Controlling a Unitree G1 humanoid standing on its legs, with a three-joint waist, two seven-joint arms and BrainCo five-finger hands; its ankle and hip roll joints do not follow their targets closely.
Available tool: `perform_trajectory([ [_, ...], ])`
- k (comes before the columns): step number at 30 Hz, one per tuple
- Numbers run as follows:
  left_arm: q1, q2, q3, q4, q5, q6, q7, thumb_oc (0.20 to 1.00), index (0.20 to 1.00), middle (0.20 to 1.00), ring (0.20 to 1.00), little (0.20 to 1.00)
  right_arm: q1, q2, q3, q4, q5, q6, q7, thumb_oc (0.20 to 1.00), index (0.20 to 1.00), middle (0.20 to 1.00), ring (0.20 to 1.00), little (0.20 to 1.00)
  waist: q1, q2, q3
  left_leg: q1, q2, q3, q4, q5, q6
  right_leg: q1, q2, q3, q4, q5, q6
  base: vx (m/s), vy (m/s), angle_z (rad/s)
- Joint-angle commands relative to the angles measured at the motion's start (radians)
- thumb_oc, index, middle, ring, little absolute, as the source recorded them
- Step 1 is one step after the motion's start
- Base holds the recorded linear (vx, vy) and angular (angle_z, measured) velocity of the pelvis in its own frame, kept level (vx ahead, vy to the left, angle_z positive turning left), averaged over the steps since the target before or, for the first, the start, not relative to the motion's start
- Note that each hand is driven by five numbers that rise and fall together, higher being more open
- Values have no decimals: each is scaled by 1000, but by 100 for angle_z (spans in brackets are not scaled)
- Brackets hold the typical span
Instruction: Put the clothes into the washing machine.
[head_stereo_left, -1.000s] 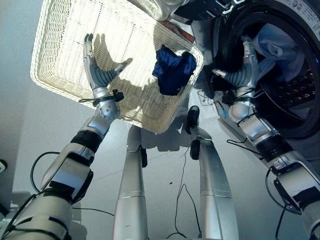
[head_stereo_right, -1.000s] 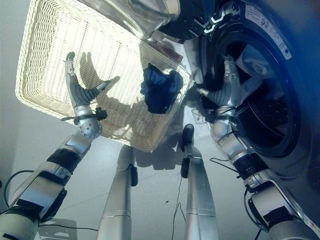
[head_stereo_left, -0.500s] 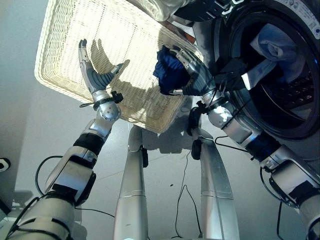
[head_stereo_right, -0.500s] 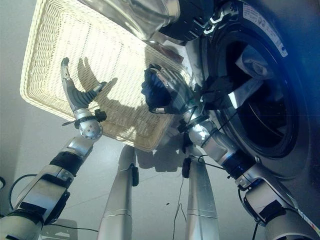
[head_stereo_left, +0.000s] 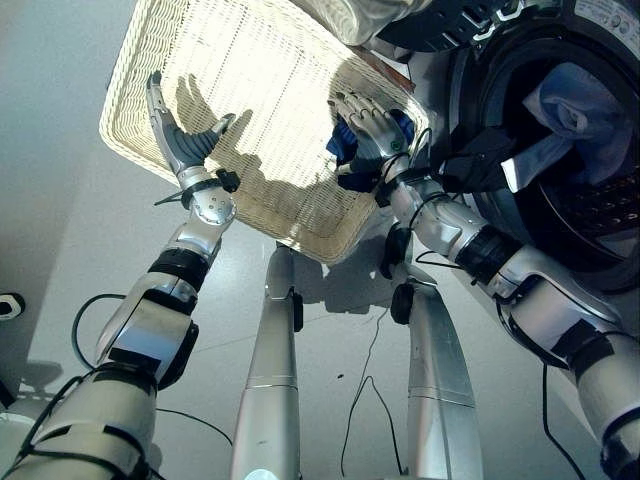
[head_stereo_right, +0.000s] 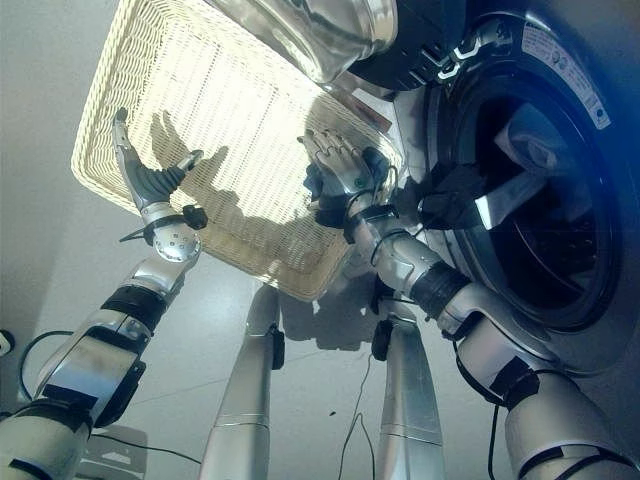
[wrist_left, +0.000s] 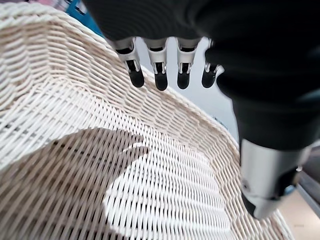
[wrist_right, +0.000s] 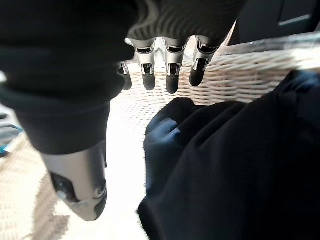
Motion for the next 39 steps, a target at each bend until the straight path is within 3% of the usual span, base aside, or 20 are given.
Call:
perform_trajectory([
  [1, -82, -29, 6, 53, -28, -36, 4, 1000, 1000, 1000, 1000, 1000, -51, 29, 46, 75, -24, 76, -20, 1000, 1000, 1000, 1000, 1000, 10, 17, -7, 20, -123, 81, 120, -139, 76, 129, 80, -76, -340, 213, 72, 0, 0, 0],
  [12, -99, -52, -23, 56, -18, -50, 15, 1000, 1000, 1000, 1000, 1000, -100, 63, 82, 317, -87, 164, 35, 1000, 1000, 1000, 1000, 1000, 34, 27, -7, 10, -131, 69, 126, -135, 85, 123, 78, -90, -333, 224, 74, 3, -1, 1],
  [24, -88, -51, -34, 34, -11, -47, 51, 1000, 1000, 1000, 1000, 1000, -47, 27, 87, 323, -188, 112, 95, 1000, 1000, 1000, 1000, 1000, 20, 16, -7, 12, -128, 69, 122, -130, 90, 122, 84, -87, -335, 235, 79, 3, 2, 1],
  [25, -88, -50, -35, 35, -11, -50, 53, 1000, 1000, 1000, 1000, 1000, -42, 23, 90, 323, -194, 108, 98, 865, 865, 865, 865, 865, 19, 15, -7, 11, -128, 69, 122, -130, 89, 120, 84, -86, -334, 235, 79, 0, 0, 0],
  [26, -87, -50, -36, 36, -12, -51, 57, 1000, 1000, 1000, 1000, 1000, -34, 18, 94, 323, -201, 98, 93, 435, 435, 435, 435, 435, 16, 15, -7, 10, -127, 70, 122, -130, 89, 118, 85, -84, -335, 234, 78, 0, 0, 0],
  [27, -88, -50, -37, 37, -14, -52, 58, 1000, 1000, 1000, 1000, 1000, -30, 16, 94, 326, -208, 91, 90, 200, 200, 200, 200, 200, 14, 14, -7, 10, -126, 70, 120, -130, 89, 118, 84, -84, -336, 234, 78, 0, 0, 0],
  [33, -83, -51, -37, 46, -20, -65, 67, 1000, 1000, 1000, 1000, 1000, -3, -4, 87, 340, -224, 35, 24, 200, 200, 200, 200, 200, 3, 17, -7, 4, -126, 73, 124, -131, 89, 107, 88, -73, -334, 236, 78, 0, 0, 0],
  [39, -77, -55, -27, 41, -14, -69, 74, 1000, 1000, 1000, 1000, 1000, -2, -12, 75, 336, -235, 22, -11, 200, 200, 200, 200, 200, -1, 18, -7, -3, -124, 74, 126, -132, 88, 103, 89, -68, -333, 235, 78, 0, 0, 0],
])
